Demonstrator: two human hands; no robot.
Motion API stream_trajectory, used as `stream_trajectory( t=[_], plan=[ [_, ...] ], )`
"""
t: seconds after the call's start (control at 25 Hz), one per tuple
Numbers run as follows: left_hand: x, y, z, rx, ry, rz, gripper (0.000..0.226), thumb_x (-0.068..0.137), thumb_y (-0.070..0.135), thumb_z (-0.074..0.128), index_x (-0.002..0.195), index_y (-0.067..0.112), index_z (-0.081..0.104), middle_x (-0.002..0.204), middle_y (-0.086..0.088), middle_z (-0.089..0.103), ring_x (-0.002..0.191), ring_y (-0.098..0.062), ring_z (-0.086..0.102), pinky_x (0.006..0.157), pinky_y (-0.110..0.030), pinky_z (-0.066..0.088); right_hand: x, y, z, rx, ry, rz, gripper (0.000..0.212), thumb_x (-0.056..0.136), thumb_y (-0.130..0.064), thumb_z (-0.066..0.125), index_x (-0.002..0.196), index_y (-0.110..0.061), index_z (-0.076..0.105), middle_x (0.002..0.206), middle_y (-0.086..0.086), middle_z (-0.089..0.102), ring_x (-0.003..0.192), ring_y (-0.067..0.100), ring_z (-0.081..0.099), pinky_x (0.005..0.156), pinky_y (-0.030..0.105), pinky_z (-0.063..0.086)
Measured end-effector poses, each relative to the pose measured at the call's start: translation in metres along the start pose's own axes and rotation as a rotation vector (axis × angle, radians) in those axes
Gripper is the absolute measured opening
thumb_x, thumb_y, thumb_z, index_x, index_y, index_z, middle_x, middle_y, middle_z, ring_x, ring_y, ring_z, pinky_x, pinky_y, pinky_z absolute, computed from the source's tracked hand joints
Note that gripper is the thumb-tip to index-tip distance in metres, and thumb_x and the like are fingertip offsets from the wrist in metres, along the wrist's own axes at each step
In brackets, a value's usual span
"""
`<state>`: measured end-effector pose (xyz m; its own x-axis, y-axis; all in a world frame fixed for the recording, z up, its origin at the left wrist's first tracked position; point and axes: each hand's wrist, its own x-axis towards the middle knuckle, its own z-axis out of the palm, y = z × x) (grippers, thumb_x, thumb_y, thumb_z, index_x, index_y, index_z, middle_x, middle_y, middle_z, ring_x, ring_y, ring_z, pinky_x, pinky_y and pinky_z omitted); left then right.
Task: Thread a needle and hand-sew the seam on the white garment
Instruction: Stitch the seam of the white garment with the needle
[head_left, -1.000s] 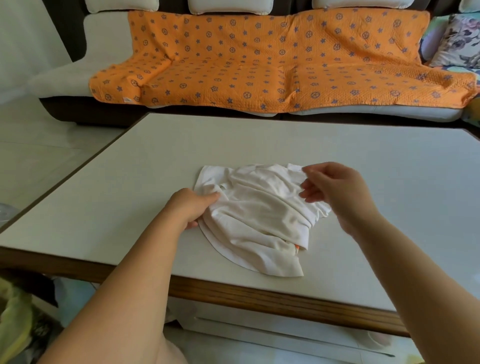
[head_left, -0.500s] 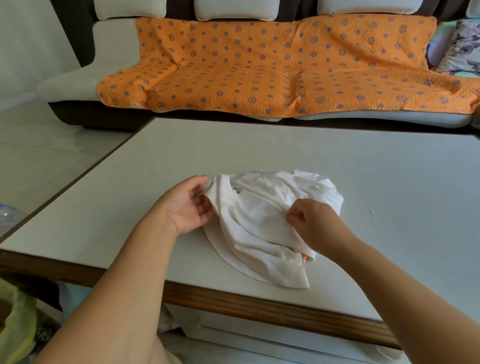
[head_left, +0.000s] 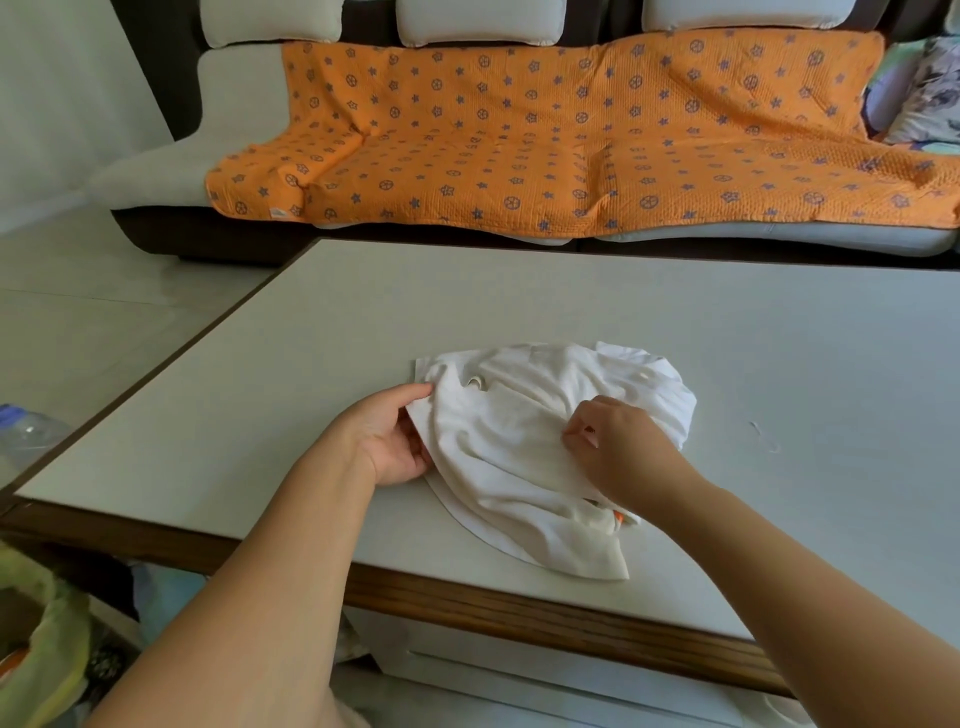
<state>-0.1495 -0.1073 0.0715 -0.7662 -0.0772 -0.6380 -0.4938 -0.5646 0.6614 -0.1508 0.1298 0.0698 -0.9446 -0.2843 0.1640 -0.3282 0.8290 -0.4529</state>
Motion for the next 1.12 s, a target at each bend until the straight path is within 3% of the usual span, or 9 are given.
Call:
stream_trajectory(
  t=[0.12, 0.28, 0.44, 0.52, 0.64, 0.76, 0.92, 1.0, 1.12],
  plan=[
    [-0.004, 0.001, 0.008, 0.016, 0.043, 0.151, 0.010, 0.093, 0.015, 0.057, 0.099, 0.011, 0.064, 0.093, -0.007, 0.068, 0.086, -0.023, 0.064, 0.074, -0.034, 0.052, 0.002, 0.001, -0.005, -0.031, 0.027, 0.059, 0.021, 0.097, -0.011, 0.048, 0.098, -0.009, 0.068, 0.100, 0.002, 0.066, 0.096, 0.020, 0.060, 0.075, 0.021, 0.041],
    [-0.013, 0.008, 0.013, -0.239, -0.184, 0.244, 0.013, 0.091, 0.015, 0.052, 0.096, 0.006, 0.059, 0.094, -0.013, 0.067, 0.087, -0.027, 0.067, 0.088, -0.035, 0.053, -0.003, 0.006, -0.048, -0.112, 0.096, 0.140, 0.021, 0.096, -0.013, 0.049, 0.093, -0.011, 0.069, 0.099, 0.005, 0.068, 0.094, 0.025, 0.061, 0.076, 0.029, 0.043],
    [-0.031, 0.001, 0.023, -0.273, -0.351, 0.247, 0.010, 0.087, 0.008, 0.044, 0.094, 0.008, 0.051, 0.110, -0.022, 0.064, 0.104, -0.035, 0.069, 0.091, -0.040, 0.056, -0.017, 0.019, -0.093, -0.147, -0.461, 0.256, 0.022, 0.089, -0.017, 0.064, 0.072, -0.029, 0.071, 0.078, -0.007, 0.070, 0.079, 0.014, 0.066, 0.071, 0.022, 0.049],
    [-0.043, -0.008, 0.028, -0.156, -0.404, 0.234, 0.024, 0.085, 0.004, 0.036, 0.099, 0.002, 0.055, 0.112, -0.024, 0.066, 0.106, -0.034, 0.069, 0.089, -0.041, 0.057, -0.014, 0.020, -0.093, -0.052, -0.352, 0.250, 0.021, 0.088, -0.017, 0.065, 0.071, -0.028, 0.070, 0.074, -0.009, 0.070, 0.074, 0.012, 0.067, 0.068, 0.021, 0.049],
    [-0.048, -0.017, 0.025, -0.028, -0.391, 0.182, 0.053, 0.082, 0.002, 0.030, 0.127, -0.012, 0.053, 0.132, -0.023, 0.060, 0.115, -0.031, 0.065, 0.097, -0.039, 0.052, -0.004, 0.004, -0.074, 0.269, 0.026, 0.198, 0.015, 0.092, -0.019, 0.060, 0.080, -0.019, 0.070, 0.069, -0.006, 0.072, 0.063, 0.010, 0.067, 0.059, 0.019, 0.051],
    [-0.053, -0.021, 0.023, 0.024, -0.384, 0.167, 0.058, 0.078, 0.005, 0.040, 0.132, -0.010, 0.052, 0.134, -0.019, 0.060, 0.118, -0.027, 0.063, 0.099, -0.037, 0.051, -0.001, -0.019, -0.049, 0.546, -0.003, 0.187, 0.012, 0.093, -0.016, 0.057, 0.088, -0.014, 0.068, 0.069, -0.001, 0.073, 0.055, 0.003, 0.063, 0.054, 0.018, 0.050],
    [-0.057, -0.021, 0.020, 0.200, -0.290, 0.349, 0.023, 0.080, 0.018, 0.061, 0.095, 0.005, 0.071, 0.103, -0.012, 0.069, 0.103, -0.025, 0.064, 0.095, -0.037, 0.047, -0.001, -0.027, -0.020, 0.615, -0.061, 0.148, 0.010, 0.094, -0.018, 0.059, 0.088, -0.014, 0.066, 0.072, -0.005, 0.072, 0.059, 0.000, 0.061, 0.056, 0.017, 0.048],
    [-0.059, -0.020, 0.017, 0.340, -0.166, 0.489, 0.013, 0.070, 0.024, 0.068, 0.077, 0.012, 0.068, 0.089, -0.010, 0.063, 0.091, -0.024, 0.059, 0.085, -0.038, 0.040, -0.001, -0.024, -0.010, 0.512, -0.058, 0.100, 0.009, 0.092, -0.023, 0.063, 0.088, -0.018, 0.069, 0.074, -0.010, 0.069, 0.059, -0.005, 0.057, 0.057, 0.011, 0.044],
    [-0.057, -0.019, 0.003, 0.353, 0.010, 0.579, 0.021, 0.062, 0.020, 0.071, 0.080, 0.013, 0.061, 0.086, -0.011, 0.060, 0.083, -0.022, 0.057, 0.077, -0.038, 0.041, -0.005, -0.018, 0.003, 0.407, -0.108, 0.043, 0.007, 0.089, -0.022, 0.066, 0.086, -0.023, 0.072, 0.081, -0.008, 0.070, 0.072, 0.002, 0.061, 0.067, 0.012, 0.048]
  ],
)
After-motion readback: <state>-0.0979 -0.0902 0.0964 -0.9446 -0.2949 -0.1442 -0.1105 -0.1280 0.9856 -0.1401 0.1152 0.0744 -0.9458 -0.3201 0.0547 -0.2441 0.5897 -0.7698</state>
